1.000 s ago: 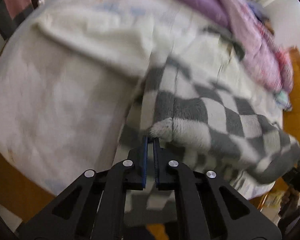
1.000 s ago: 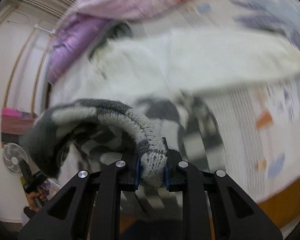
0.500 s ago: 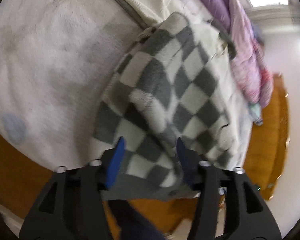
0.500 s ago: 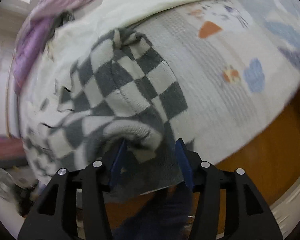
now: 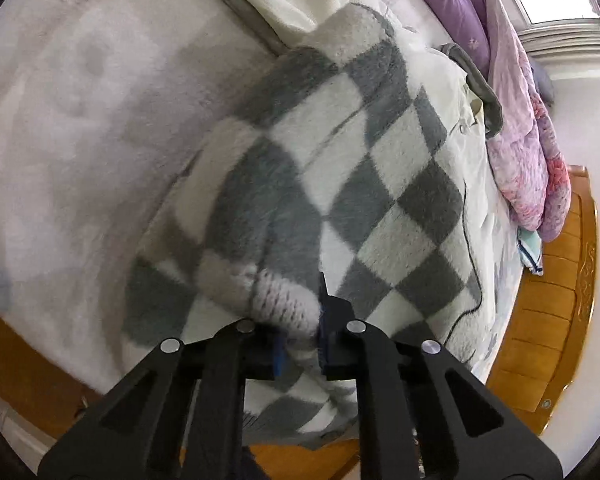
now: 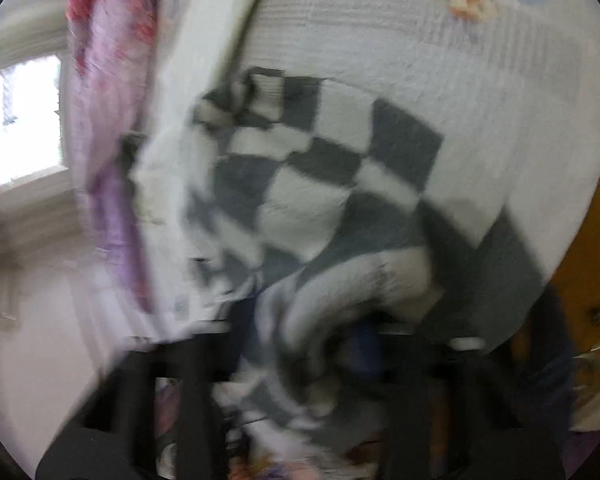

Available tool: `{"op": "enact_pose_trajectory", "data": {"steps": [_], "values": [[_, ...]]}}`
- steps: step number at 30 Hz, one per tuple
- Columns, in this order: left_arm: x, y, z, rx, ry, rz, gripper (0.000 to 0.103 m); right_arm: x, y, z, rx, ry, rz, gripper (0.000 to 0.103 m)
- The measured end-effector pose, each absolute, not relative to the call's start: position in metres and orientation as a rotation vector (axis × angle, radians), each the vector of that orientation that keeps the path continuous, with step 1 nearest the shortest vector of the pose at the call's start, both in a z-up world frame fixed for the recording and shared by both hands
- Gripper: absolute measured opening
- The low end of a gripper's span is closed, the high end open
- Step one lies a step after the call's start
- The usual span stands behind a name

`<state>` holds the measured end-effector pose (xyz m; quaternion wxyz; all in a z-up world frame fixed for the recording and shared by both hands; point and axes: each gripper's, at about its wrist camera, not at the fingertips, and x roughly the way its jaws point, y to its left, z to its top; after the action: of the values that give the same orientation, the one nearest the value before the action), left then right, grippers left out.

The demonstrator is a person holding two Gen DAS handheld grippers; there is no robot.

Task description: Fold large clothes

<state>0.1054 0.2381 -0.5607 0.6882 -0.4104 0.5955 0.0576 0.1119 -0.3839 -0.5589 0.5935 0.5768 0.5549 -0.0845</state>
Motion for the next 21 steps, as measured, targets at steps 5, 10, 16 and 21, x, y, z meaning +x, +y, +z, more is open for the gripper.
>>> {"op": "enact_pose_trajectory", "data": {"steps": [5, 10, 16, 21], "values": [[0.062, 0.248, -0.524, -0.897, 1.343, 0.065, 0.01, 0.119, -0.394, -0.513, 1.115, 1.313, -0.115, 0.012], [0.023, 0.25, -0.548, -0.887, 1.459, 0.087, 0.011, 0.107, -0.398, -0.526, 0.926, 1.399, -0.123, 0.011], [0.02, 0.244, -0.607, -0.899, 1.517, 0.183, 0.012, 0.114, -0.389, -0.587, 0.775, 1.503, -0.184, 0.012], [0.019, 0.253, -0.613, -1.009, 1.49, 0.153, 0.035, 0.126, -0.378, -0.581, 0.701, 1.538, -0.191, 0.016]]}}
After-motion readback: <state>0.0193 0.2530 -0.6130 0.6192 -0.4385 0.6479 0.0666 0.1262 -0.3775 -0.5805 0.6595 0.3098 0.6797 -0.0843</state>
